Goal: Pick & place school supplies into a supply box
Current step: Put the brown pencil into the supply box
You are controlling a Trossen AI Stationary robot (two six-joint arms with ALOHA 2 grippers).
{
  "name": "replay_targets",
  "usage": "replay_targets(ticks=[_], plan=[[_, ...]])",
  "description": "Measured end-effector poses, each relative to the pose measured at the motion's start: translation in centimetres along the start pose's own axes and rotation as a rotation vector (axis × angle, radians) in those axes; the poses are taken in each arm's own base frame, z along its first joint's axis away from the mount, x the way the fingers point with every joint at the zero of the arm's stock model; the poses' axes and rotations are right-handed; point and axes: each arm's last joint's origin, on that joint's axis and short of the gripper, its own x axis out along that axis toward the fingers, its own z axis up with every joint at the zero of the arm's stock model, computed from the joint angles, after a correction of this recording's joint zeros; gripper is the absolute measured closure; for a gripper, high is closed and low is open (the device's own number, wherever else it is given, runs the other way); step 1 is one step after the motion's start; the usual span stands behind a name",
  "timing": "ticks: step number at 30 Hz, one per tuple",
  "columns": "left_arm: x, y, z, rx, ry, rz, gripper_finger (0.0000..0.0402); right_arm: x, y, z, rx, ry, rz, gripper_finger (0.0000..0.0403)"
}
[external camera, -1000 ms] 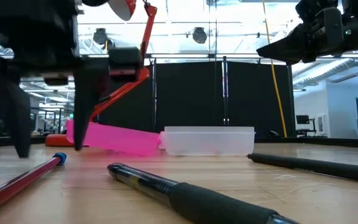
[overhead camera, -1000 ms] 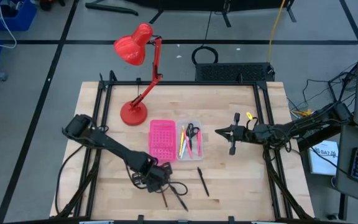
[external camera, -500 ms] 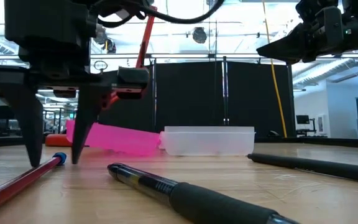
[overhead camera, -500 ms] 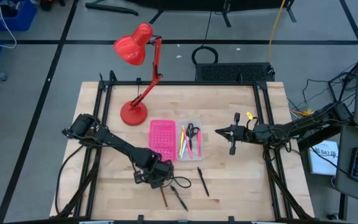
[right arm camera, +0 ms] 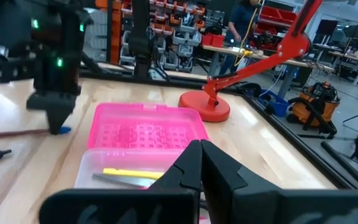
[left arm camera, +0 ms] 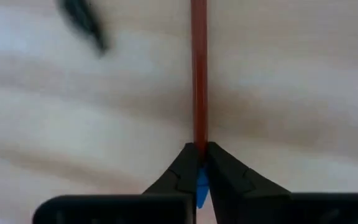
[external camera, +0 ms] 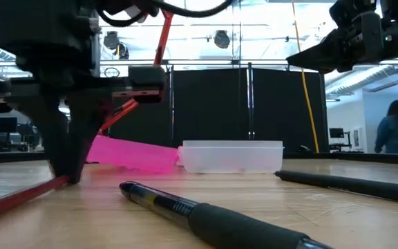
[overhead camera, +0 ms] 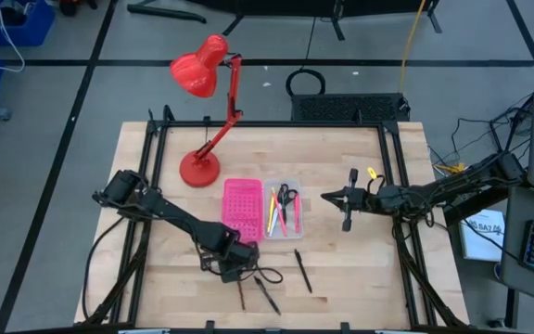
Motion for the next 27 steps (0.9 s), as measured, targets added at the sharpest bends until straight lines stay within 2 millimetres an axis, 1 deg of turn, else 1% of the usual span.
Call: replay_targets(ticks=[3,5,8,11,13,16,19,23,27], plan=[[-2.1,0.3,0.2,0.015,0.032,0.089,0.0391,0.0,0.0,-0.2,-0.004,0.008,0.001,0.0403],[-4.0,0.6,0.5,0.025,0.026,0.144,0.0391,-0.1,0.0,-0.2,-0.004,0.007,0.001,0.0403],[-6.4,1.1,0.8,0.114,0.009,0.209,0.0384,-0.1,0.0,-0.2,-0.003,0.007,0.001,0.0403],[-8.7,2.5,0.7,0.249,0.017,0.322,0.0384,-0.1,0.0,-0.2,-0.003,0.008,0.001,0.0403],[-9.8,3.7,0.2,0.298,0.054,0.403,0.0391,-0.1,0.0,-0.3,-0.001,0.007,0.001,0.0403],[-10.7,5.5,-1.1,0.356,0.08,0.494,0.0391,-0.1,0.0,-0.3,0.021,0.009,0.001,0.0403],[-11.2,7.0,-3.0,0.389,0.079,0.561,0.039,-0.1,0.0,-0.4,0.023,0.019,0.002,0.0403],[-11.5,8.4,-6.5,0.386,0.083,0.585,0.0391,-0.1,0.1,-0.7,0.035,0.05,0.005,0.0403],[-11.7,9.4,-10.1,0.344,-0.028,0.574,0.0391,-0.1,0.1,-0.8,0.027,0.064,0.006,0.0403]])
